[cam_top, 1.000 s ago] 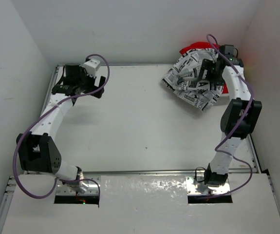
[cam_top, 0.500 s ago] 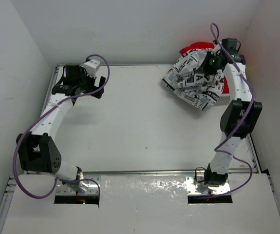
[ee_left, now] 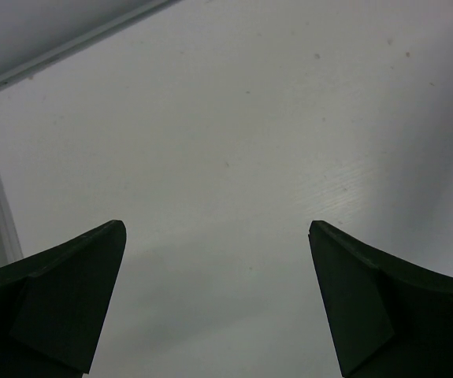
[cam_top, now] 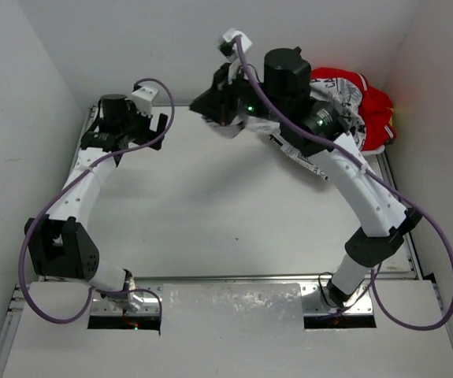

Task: Fold and stack the trousers
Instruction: Move the trousers to the center of the board

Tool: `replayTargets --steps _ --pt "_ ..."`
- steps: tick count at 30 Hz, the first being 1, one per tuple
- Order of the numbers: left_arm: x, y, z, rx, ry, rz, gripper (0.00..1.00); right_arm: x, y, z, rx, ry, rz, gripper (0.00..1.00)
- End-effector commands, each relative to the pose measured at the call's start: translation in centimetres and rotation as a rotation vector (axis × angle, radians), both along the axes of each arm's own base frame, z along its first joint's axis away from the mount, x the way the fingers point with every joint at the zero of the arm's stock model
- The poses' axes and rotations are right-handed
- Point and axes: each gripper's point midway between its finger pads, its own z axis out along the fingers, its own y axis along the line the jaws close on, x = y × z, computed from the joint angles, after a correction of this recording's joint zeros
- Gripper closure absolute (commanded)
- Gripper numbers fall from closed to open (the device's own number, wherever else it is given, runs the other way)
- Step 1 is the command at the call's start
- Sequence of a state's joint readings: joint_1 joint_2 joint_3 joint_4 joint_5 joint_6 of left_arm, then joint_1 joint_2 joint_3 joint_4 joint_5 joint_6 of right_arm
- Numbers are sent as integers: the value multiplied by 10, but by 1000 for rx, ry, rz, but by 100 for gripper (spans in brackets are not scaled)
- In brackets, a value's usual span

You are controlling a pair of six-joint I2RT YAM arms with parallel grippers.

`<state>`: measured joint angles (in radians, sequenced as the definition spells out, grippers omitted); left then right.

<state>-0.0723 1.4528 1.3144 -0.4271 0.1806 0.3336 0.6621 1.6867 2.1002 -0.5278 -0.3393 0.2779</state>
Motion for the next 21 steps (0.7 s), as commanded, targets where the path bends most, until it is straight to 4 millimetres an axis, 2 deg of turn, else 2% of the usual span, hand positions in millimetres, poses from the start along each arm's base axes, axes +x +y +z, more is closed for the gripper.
replayTargets --steps 1,2,4,5,7,8,9,10,11,12,13,14,15,16,17,18,19,20,21 --pt "14 21 54 36 -158 122 0 -42 30 66 80 -202 95 100" --pt "16 25 57 44 -167 144 0 -75 46 92 123 -274 166 100" --pt "22 35 70 40 -194 188 0 -102 60 104 149 -332 226 100" --pt "25 43 84 25 -220 238 0 -118 69 107 157 -364 267 100" --pt "30 60 90 -17 -221 305 0 -126 68 107 159 -377 284 100" --pt "33 62 102 -38 -243 314 0 -123 72 93 128 -368 285 100" --pt "35 82 103 -56 -242 355 0 -119 73 85 108 -357 277 100" --pt "37 89 104 -82 -240 385 0 -113 80 69 74 -336 280 100" --pt "39 89 112 -105 -252 373 0 -110 86 45 4 -312 298 100" --pt "41 90 109 -118 -241 360 1 -104 91 26 -49 -284 296 100" --pt "42 88 110 -112 -241 341 1 -96 96 4 -125 -282 303 82" --pt "43 83 112 -119 -241 310 1 -88 100 -42 -264 -210 316 54" --pt "43 71 106 -135 -217 240 1 -84 96 -79 -391 -169 335 11" --pt "42 62 103 -136 -207 198 2 -79 94 -80 -408 -188 316 1" --pt "40 45 95 -150 -180 116 5 -75 81 -101 -494 -155 279 1" --pt "37 36 87 -139 -154 64 6 -73 72 -105 -527 -155 260 1" --pt "33 28 73 -145 -117 26 8 -67 59 -124 -577 -134 233 1" --pt "27 14 63 -167 -81 -39 10 -68 38 -100 -536 -164 182 1" --pt "22 7 46 -166 -43 -74 11 -45 14 -113 -511 -94 94 1"
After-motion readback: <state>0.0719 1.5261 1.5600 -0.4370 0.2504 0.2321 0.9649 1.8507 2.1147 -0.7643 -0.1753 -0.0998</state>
